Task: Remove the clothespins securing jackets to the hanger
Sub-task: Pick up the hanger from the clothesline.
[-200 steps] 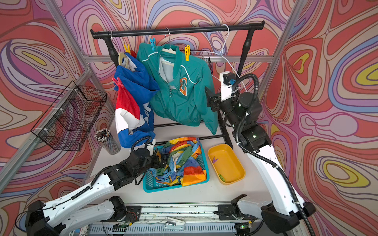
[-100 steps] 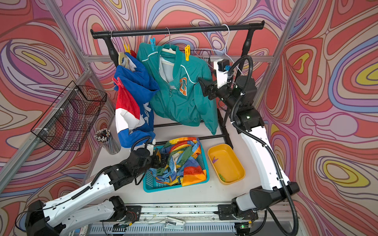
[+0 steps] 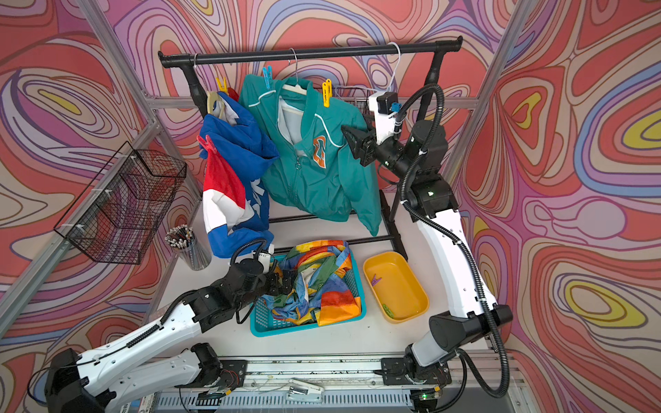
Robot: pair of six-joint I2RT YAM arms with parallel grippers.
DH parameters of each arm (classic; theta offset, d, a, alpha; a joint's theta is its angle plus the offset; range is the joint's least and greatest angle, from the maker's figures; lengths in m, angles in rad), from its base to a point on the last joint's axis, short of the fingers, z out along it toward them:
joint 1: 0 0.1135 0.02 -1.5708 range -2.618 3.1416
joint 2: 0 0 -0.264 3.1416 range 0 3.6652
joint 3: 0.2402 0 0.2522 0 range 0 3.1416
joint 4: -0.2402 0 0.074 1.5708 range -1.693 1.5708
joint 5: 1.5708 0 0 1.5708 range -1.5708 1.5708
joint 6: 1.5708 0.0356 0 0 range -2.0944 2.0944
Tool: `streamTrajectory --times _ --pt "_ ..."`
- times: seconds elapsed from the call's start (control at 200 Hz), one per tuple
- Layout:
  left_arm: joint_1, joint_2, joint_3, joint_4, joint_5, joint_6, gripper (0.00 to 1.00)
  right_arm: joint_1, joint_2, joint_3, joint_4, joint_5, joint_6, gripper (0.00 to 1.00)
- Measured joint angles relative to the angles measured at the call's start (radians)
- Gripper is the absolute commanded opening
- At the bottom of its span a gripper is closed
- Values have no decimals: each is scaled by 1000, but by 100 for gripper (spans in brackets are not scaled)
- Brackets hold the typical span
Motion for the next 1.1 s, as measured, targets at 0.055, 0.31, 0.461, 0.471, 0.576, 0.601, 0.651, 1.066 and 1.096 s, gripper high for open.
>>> streamTrajectory --times 0.055,0.31,0.461,0.471,0.576,0.601,0.651,1.066,1.096 --pt "0 0 0 0 4 -1 100 0 8 2 5 -13 9 54" --pt "0 0 0 0 11 -1 100 0 44 25 3 -58 54 41" --pt "0 0 0 0 11 -1 100 0 64 54 5 -92 81 37" --pt "0 1 0 0 11 -1 100 0 64 55 5 -94 83 37" --pt "0 1 0 0 11 -2 100 0 74 69 3 -111 100 34" --pt "0 1 0 0 11 -2 100 0 77 75 -1 -114 102 34" --pt "0 1 0 0 11 -2 100 0 85 89 -10 -119 106 33" --pt "0 8 0 -1 11 -2 100 4 106 130 -58 -148 122 25" --pt "0 8 0 0 11 -2 100 5 106 130 -60 -149 121 22"
